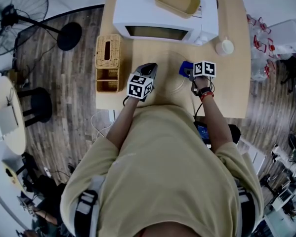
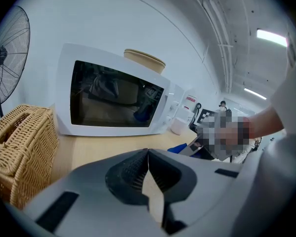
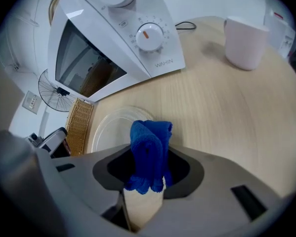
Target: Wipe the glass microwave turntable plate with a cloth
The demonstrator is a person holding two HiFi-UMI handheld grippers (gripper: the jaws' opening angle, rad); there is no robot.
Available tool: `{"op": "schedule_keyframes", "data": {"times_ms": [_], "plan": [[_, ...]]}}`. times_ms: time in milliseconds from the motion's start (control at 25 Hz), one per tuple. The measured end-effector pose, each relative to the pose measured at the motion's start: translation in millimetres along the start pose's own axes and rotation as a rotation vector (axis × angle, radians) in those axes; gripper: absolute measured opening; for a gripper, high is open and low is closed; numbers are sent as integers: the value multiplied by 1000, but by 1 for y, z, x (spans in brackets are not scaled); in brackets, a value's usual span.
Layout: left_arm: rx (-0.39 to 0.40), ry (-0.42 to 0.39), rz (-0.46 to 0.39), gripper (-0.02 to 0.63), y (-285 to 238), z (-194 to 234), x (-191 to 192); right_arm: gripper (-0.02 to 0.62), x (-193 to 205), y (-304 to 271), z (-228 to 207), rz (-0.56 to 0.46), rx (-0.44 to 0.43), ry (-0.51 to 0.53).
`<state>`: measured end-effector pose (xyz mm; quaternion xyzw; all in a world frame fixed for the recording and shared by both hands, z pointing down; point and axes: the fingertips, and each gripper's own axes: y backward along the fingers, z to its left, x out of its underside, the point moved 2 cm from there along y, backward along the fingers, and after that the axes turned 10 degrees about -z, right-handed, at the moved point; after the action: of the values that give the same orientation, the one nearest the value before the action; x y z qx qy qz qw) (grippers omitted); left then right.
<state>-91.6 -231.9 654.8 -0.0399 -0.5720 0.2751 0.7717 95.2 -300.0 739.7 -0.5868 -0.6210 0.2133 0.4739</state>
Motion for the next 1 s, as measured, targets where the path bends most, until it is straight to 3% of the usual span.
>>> {"op": "schedule_keyframes", "data": {"times_ms": [600,1000], "plan": [[-34,8,-15,20,15,12,3,150,3,4,0,-42,0,-19],[-99,40,-30,20,36,36,4,149,17,-11,88,-8,-215,-30]]}}
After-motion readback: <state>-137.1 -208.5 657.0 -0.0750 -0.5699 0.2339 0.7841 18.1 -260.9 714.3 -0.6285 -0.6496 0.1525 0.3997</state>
